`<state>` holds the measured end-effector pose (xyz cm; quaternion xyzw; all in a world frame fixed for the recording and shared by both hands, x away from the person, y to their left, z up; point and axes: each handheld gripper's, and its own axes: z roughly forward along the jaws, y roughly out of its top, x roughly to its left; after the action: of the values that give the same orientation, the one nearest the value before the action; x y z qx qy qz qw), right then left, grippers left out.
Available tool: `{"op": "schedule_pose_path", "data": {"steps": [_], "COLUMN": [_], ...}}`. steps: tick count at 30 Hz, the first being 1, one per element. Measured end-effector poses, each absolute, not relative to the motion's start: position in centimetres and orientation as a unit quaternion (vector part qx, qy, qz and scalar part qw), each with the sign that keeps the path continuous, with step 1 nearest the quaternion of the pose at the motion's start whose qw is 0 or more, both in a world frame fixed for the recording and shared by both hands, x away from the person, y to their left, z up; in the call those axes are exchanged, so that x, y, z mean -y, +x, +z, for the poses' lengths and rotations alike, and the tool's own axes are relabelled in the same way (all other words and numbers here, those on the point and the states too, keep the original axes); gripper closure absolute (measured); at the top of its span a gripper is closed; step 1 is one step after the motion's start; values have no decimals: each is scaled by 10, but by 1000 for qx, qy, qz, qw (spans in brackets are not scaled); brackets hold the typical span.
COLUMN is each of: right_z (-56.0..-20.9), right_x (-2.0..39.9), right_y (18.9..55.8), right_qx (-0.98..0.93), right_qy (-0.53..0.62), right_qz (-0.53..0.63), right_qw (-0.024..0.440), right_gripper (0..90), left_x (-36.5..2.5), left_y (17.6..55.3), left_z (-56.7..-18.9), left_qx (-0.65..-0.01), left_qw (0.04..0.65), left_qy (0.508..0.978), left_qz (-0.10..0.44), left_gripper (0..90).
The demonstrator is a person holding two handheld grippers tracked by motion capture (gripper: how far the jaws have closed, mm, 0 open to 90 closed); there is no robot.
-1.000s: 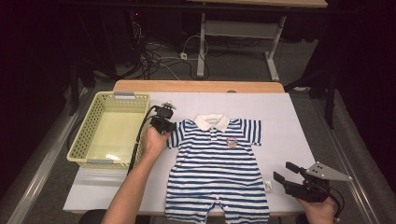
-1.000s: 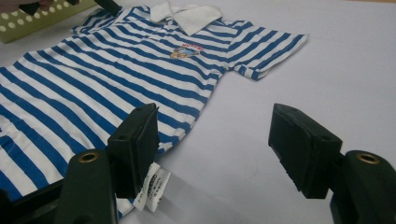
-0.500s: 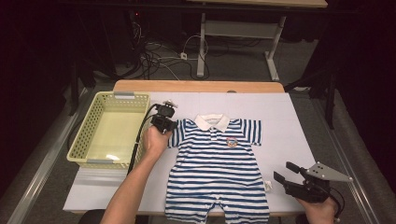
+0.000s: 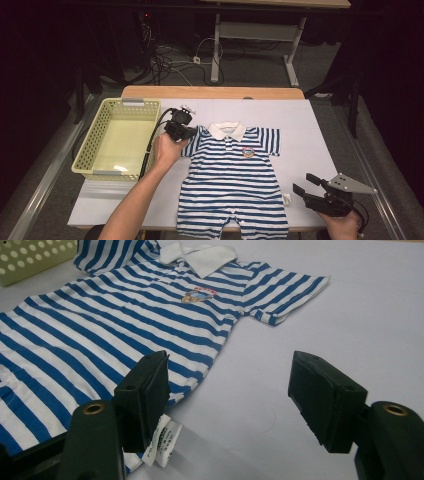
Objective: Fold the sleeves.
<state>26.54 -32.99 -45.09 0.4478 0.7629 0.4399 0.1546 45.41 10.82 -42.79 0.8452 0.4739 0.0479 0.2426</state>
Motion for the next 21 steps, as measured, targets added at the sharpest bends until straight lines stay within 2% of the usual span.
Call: {"op": "schedule_pose_path", "data": {"steps": [15,21], "right_z": [-451,-451], "right_x": [329,329], "right_y": [266,266], "right_qx": [-765,-766], "right_qy": [445,444], "right_qz": [439,439], "right_qw": [152,152], "right_gripper": [337,337], "left_x": [-79,-68], "left_y": [446,443], "left_z": [-421,-427], "left_qx": [-439,-428], "left_qw": [279,276], "left_qy": [854,860], "left_qz": [-1,-11], "left_gripper": [854,854]}}
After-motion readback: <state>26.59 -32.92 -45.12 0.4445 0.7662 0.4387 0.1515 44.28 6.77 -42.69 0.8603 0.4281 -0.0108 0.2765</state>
